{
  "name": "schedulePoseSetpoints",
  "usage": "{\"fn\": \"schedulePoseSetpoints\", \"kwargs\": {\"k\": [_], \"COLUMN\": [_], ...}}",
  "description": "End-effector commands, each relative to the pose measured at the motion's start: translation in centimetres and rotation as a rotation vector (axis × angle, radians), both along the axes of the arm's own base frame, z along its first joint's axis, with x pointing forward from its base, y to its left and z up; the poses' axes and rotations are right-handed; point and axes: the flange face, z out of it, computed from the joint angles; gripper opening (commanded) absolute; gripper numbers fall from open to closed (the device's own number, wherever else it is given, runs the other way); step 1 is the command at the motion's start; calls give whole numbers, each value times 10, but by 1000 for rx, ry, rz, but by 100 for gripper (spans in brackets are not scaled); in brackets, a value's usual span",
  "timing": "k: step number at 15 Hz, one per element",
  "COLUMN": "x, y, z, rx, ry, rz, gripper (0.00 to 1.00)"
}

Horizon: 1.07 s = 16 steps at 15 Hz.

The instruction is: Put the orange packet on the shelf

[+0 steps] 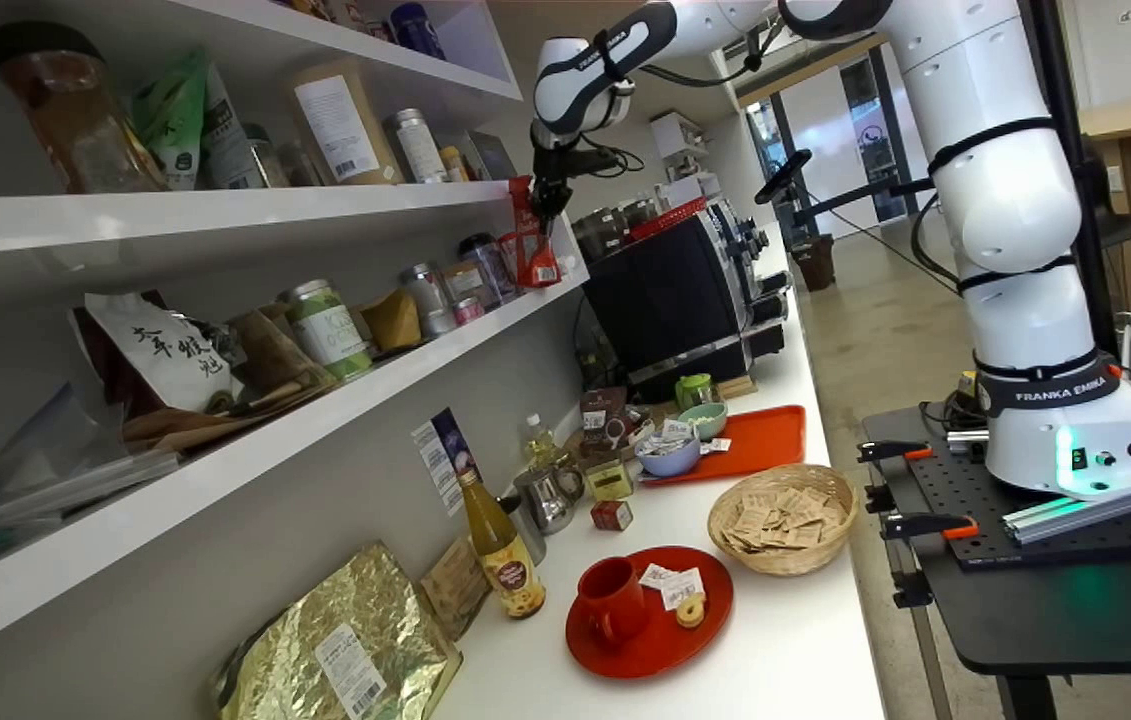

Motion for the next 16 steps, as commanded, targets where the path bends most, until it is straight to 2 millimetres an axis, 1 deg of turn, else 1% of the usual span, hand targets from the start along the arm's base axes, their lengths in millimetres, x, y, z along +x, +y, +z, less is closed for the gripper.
{"fn": "schedulePoseSetpoints", "kwargs": {"k": [1, 5, 10, 12, 16], "x": [31, 51, 68, 72, 77], "y": [-4, -1, 0, 3, -4], "z": [5, 3, -13, -18, -21], "rx": [18, 33, 75, 114, 163], "ry": [-26, -36, -5, 30, 93], "rz": [50, 81, 124, 186, 271], "gripper": [1, 1, 1, 1, 2]}}
